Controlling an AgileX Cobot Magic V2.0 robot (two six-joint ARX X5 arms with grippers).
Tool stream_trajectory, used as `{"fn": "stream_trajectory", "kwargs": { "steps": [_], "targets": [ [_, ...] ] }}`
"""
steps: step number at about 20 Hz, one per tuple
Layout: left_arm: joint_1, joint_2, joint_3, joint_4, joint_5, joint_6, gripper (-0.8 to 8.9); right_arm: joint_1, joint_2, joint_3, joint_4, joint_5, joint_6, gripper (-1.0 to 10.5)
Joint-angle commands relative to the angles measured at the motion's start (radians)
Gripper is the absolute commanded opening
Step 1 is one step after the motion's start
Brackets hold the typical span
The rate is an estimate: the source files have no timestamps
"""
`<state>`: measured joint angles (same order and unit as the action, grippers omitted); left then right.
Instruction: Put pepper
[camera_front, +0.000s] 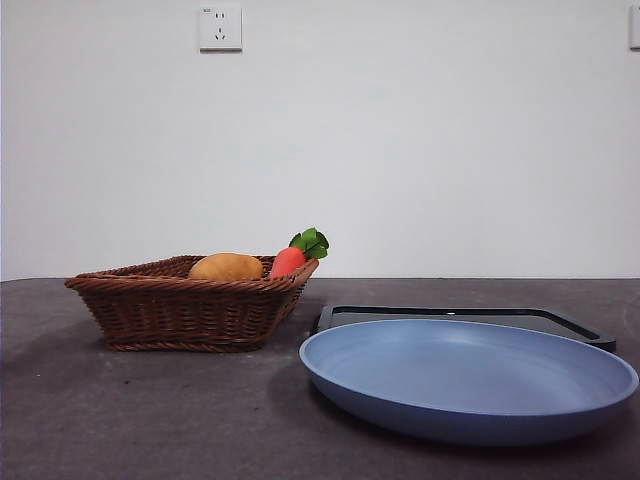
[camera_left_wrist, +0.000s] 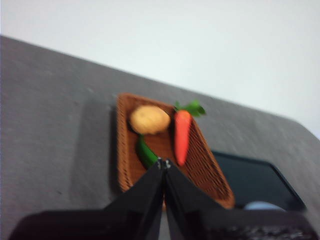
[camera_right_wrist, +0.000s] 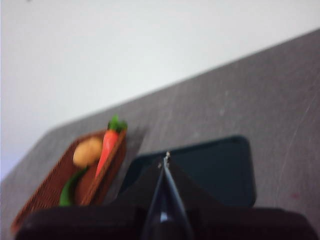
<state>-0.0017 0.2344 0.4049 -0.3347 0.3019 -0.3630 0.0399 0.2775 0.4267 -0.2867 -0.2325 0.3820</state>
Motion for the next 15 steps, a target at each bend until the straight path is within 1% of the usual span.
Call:
{"fn": "stream_trajectory", "kwargs": {
  "steps": [1,6,8,10,13,15],
  "targets": [
    [0.003,0.084,0.087,-0.058,0.074,0.081,0.07,0.003,0.090,0.124,-0.113,-0.056,-0.103,0.1],
    [0.003,0.228,0.225,-0.195,0.198,0.181,0.06,0.010,0.246,0.306,-0.360,-0.134,-0.259,0.1],
    [0.003,0.275,0.275,-0.262,0.254,0.222,0.06,0.017,0.299,0.366,-0.460,-0.137,-0.319,0.1],
    [0.003,0.317,0.323,-0.339,0.286,0.271,0.06,0.026,0.347,0.420,-0.558,-0.137,-0.376,0.1],
    [0.002,0.364,0.372,-0.431,0.310,0.335,0.06,0.036,0.396,0.475,-0.663,-0.137,-0.432,0.1],
    [0.002,0.380,0.389,-0.470,0.309,0.358,0.06,0.038,0.412,0.489,-0.695,-0.136,-0.445,0.1]
  ]
}}
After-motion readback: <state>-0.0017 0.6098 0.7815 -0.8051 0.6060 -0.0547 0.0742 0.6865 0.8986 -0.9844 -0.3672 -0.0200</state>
